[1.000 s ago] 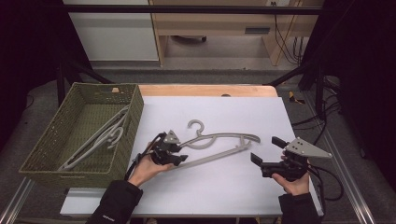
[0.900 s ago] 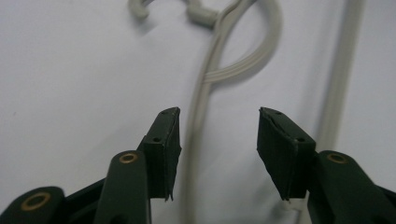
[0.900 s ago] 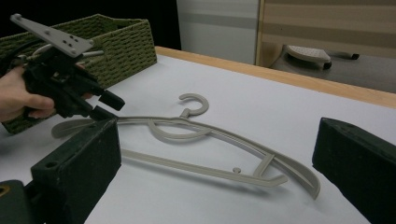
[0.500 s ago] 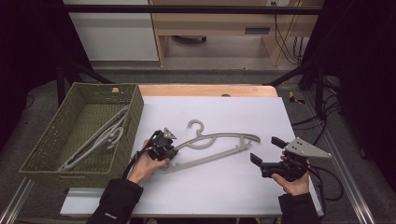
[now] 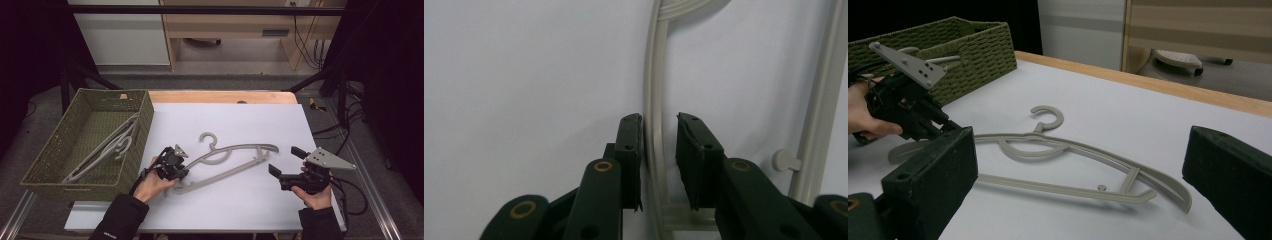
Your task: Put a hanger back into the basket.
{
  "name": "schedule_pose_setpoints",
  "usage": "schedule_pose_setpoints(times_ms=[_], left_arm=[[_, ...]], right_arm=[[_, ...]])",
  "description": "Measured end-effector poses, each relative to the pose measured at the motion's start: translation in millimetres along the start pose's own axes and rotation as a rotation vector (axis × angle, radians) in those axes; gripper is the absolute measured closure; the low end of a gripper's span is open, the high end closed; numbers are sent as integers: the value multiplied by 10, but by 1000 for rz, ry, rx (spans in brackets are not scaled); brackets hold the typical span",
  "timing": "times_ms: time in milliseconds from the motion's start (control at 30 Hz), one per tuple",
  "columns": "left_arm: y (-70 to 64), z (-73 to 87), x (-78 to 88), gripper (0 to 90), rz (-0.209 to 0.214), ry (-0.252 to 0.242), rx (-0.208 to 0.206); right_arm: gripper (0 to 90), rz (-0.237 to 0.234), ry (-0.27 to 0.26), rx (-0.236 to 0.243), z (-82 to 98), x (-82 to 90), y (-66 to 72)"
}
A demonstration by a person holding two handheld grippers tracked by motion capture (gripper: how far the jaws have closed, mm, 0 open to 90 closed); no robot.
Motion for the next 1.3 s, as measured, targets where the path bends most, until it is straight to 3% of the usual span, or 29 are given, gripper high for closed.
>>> schedule_pose_setpoints(times_ms=[133, 300, 467, 567, 833, 1100, 1300], left_arm=[[17, -12, -6, 719, 12, 13, 15], [-8, -26, -11, 743, -9, 25, 3], [-17, -32, -10, 814, -10, 28, 10], [-53, -38, -7, 822, -41, 35, -8], [-102, -20, 83, 828, -62, -15, -16], [-94, -23, 375, 829, -93, -130, 11], [-101, -34, 588, 828, -148, -153, 25]], right_arm=[[13, -3, 4, 1, 2, -11, 7], [13, -5, 1, 4, -9, -7, 15], [13, 1, 2, 3, -8, -5, 11], [13, -3, 4, 6, -6, -6, 13], [13, -1, -1, 2, -6, 10, -5], [13, -3, -4, 0, -9, 22, -5], [13, -3, -5, 3, -12, 33, -9]])
Point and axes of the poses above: each handheld gripper's, and its own axes: x roughly backward along the jaws, z roughly out of its underside, y roughly to its left, the point moved 3 cm from there along -x, roughly forward along the jaws, and after that the axes turned 1 degree about -z, right-handed, at the moved point
